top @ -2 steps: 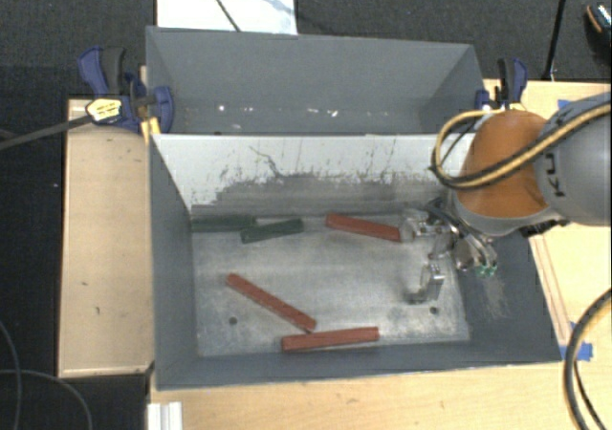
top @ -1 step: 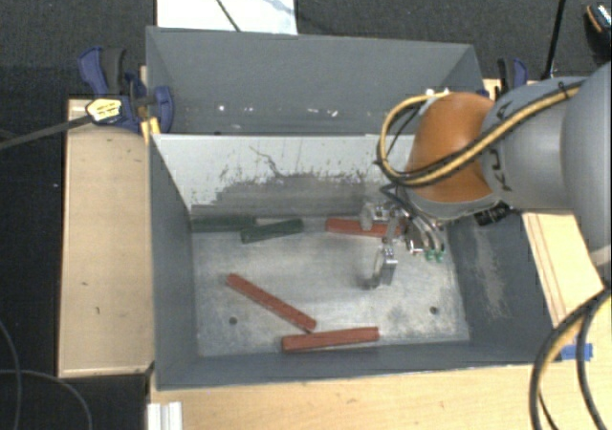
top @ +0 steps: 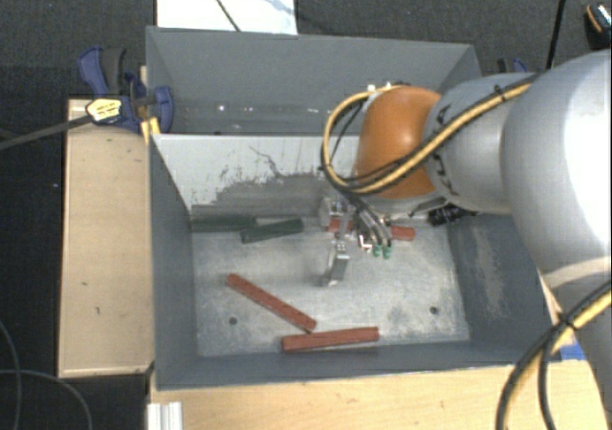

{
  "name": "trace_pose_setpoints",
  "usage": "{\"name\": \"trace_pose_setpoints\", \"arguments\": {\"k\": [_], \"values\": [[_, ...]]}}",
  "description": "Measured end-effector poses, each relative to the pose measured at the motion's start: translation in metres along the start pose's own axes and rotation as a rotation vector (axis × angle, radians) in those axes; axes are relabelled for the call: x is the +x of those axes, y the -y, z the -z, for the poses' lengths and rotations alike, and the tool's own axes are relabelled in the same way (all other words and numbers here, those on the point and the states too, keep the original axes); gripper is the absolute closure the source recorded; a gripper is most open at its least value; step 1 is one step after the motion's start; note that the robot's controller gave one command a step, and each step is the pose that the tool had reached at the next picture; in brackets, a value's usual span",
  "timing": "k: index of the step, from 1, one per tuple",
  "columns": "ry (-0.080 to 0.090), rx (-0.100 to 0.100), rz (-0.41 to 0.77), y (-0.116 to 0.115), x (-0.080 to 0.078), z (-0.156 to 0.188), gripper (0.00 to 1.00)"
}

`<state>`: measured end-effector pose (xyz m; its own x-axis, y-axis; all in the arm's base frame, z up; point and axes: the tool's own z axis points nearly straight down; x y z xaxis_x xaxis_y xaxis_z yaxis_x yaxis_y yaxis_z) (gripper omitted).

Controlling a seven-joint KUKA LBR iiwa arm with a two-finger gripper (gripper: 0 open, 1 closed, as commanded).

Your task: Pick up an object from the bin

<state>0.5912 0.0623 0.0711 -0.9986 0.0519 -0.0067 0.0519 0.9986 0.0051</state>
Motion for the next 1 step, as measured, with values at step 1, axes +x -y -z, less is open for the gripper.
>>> {"name": "trace_pose_setpoints", "arguments": {"k": [1], "values": [[-0.005,0.009,-0.013,0.0869,-0.0015,0.0002,0.0]]}}
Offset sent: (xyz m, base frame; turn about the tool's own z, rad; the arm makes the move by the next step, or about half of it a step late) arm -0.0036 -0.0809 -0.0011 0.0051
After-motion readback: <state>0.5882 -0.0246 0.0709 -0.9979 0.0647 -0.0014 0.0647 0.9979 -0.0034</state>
